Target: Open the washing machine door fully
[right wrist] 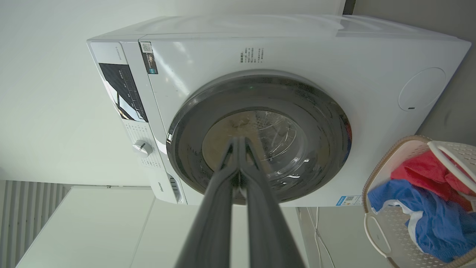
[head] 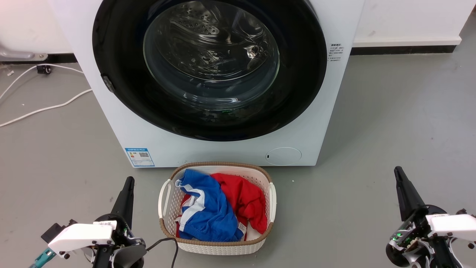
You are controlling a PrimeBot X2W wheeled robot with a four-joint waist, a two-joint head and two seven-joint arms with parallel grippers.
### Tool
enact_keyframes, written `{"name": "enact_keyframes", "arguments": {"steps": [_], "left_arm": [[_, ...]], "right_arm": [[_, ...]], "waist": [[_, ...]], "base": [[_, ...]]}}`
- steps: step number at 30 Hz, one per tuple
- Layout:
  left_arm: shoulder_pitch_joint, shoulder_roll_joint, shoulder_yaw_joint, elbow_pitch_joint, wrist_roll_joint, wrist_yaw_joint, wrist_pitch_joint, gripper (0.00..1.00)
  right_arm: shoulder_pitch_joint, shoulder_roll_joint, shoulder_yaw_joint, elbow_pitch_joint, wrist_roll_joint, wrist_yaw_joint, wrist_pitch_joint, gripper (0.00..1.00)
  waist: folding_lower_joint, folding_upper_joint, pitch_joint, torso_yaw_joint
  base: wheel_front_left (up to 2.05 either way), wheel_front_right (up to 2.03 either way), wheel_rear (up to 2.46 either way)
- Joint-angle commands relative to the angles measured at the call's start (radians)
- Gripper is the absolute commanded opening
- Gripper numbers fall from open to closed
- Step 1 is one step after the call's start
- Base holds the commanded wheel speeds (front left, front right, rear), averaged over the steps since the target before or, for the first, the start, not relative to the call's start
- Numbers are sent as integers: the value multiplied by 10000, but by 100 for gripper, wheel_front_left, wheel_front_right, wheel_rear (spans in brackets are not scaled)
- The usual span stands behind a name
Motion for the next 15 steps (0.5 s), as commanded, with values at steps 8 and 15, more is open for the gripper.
{"name": "enact_keyframes", "arguments": {"steps": [8,15], "left_arm": [[-98,-5,39,14,43,-28,15,0],[-99,-8,43,14,47,-28,19,0]], "right_arm": [[-98,38,-18,8,-26,29,26,0],[-98,40,-20,8,-29,29,28,0]], "waist": [[0,0,0,0],[0,0,0,0]], "base": [[0,0,0],[0,0,0]]}}
